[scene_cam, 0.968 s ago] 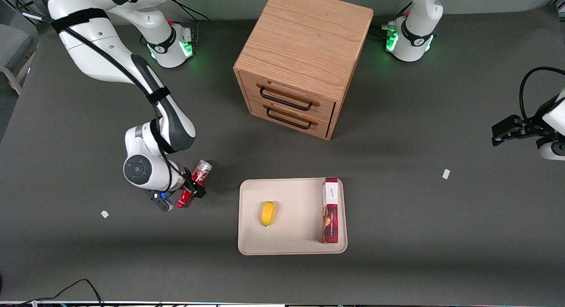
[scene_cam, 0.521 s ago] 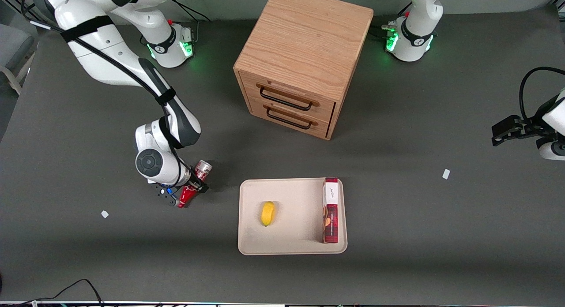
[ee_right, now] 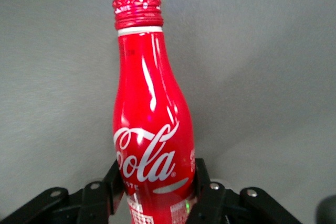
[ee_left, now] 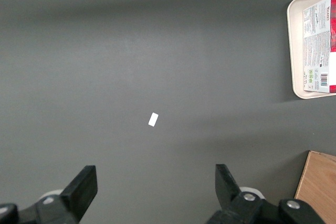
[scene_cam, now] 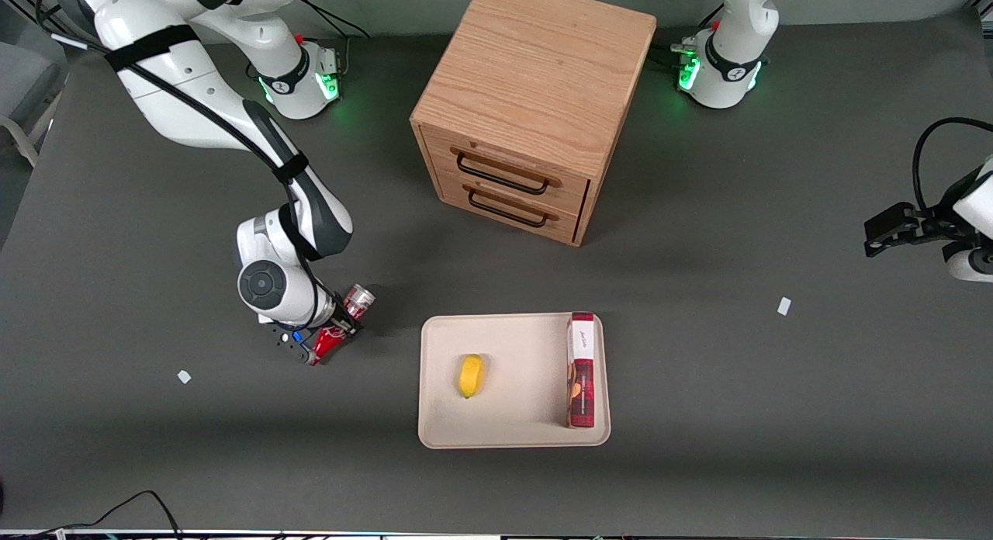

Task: Place coke bottle on tray
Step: 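Lift the bottle and carry it over the white tray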

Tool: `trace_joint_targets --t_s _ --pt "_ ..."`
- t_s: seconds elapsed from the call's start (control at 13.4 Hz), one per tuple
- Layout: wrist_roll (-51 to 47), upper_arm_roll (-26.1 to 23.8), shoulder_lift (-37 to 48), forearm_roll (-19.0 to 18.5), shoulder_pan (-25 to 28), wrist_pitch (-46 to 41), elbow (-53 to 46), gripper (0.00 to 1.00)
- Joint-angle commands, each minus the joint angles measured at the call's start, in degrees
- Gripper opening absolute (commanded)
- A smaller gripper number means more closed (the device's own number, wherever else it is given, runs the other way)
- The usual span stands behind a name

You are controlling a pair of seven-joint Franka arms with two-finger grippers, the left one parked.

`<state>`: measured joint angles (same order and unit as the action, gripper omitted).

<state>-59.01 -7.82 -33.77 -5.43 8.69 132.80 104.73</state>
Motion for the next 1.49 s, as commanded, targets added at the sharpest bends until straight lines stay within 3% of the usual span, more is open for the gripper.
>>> trace_joint_targets --t_s 0.0,0.22,0.37,0.52,0.82,1.12,1.41 --pt "7.8 0.1 9.6 -0.7 -0.6 -7.9 0.2 0.0" --pt "17.8 0.1 17.4 0.1 -1.0 -21.4 -6.1 0.0" --pt "19.8 -1.7 17.0 0.6 -0.2 -31.5 -17.7 0.0" --pt "20.0 -4.7 14.0 0.6 -0.1 -35.0 -26.6 0.0" --pt "20.0 -14.0 -4.6 0.4 0.0 -33.9 -43.8 0.0" --pt "19.9 -14.5 -18.8 -0.6 2.0 -20.6 -44.0 0.0" --pt "19.5 -14.5 -25.5 -4.5 3.0 -12.7 -43.6 0.0"
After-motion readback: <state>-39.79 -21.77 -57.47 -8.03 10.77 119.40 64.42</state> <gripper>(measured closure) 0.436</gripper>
